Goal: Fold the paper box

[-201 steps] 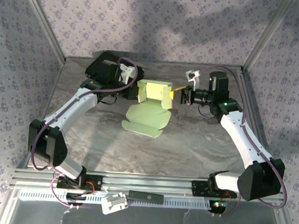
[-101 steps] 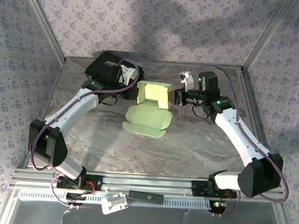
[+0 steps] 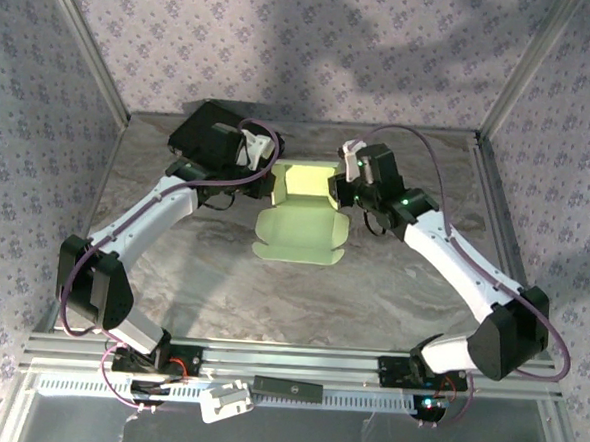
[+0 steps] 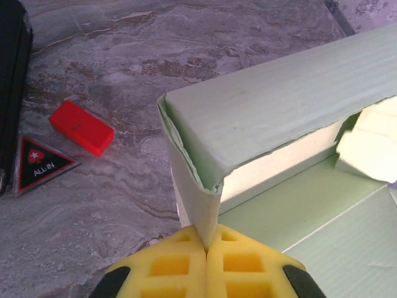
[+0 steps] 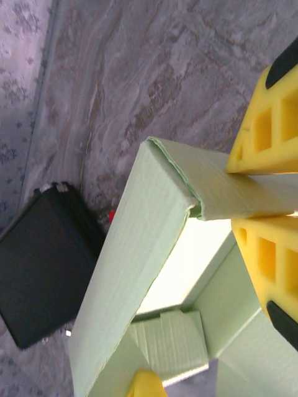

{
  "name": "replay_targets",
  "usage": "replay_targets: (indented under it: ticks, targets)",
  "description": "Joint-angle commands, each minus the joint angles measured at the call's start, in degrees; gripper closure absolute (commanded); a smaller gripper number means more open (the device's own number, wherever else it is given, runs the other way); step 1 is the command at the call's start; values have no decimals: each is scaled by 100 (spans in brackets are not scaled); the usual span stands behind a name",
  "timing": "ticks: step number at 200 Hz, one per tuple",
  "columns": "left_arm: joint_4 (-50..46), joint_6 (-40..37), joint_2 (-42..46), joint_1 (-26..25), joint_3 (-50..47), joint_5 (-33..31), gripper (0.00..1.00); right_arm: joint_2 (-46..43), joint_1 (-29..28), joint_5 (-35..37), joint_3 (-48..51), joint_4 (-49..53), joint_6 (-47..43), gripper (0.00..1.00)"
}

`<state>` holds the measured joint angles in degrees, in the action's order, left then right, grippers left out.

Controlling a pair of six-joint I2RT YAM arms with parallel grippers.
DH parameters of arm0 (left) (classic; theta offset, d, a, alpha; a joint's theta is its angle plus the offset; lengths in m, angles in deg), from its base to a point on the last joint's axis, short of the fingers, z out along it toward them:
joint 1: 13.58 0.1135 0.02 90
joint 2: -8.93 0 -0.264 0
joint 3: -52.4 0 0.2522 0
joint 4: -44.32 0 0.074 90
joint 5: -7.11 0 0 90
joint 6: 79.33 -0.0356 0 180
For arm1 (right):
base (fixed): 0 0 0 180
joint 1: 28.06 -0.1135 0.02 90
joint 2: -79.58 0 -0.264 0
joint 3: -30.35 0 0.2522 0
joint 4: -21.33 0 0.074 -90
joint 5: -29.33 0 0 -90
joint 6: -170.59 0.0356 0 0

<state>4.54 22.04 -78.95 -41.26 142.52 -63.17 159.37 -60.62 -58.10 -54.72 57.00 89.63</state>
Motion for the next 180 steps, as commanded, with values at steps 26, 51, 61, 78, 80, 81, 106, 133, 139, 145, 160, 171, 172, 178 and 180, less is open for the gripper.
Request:
replay_targets:
  ticks: [26, 51, 61, 78, 80, 81, 106, 133, 139, 145, 160, 171, 172, 178, 180]
  targets:
    - [-24, -33, 157, -256, 219, 29, 100, 477, -530, 1733, -480, 385, 355, 100]
    - [-149, 9, 152, -390, 278, -284, 100, 569, -667, 2156, -451, 351, 599, 100]
    - [-183, 15, 161, -429, 284, -375, 100, 575, -664, 2045, -424, 290, 608, 100]
    - [-192, 45, 173, -470, 266, -462, 100, 651, -635, 1969, -487, 334, 591, 100]
    - [-193, 48, 174, -467, 266, -468, 100, 660, -633, 1961, -493, 338, 591, 99]
    - [-193, 48, 174, -471, 266, -473, 100, 661, -627, 1955, -500, 339, 586, 98]
    - [-192, 79, 189, -476, 240, -505, 100, 689, -474, 1820, -471, 274, 564, 82]
    - [-131, 69, 246, -497, 180, -541, 100, 701, -353, 1855, -368, 102, 407, 76]
    - [-131, 65, 253, -503, 181, -536, 100, 714, -327, 1844, -358, 63, 366, 76]
    - [-124, 59, 252, -509, 181, -544, 100, 732, -303, 1837, -352, 37, 341, 76]
    - [-135, 60, 233, -510, 189, -549, 100, 774, -269, 1765, -378, -11, 292, 77]
    - [-127, 58, 220, -523, 194, -565, 100, 816, -267, 1777, -419, -6, 270, 82]
    - [-129, 58, 219, -525, 195, -575, 100, 817, -268, 1779, -423, 0, 267, 82]
    - [-130, 65, 218, -530, 195, -603, 100, 835, -281, 1831, -447, 21, 261, 86]
    - [-135, 66, 216, -533, 204, -608, 100, 841, -290, 1852, -455, 32, 264, 87]
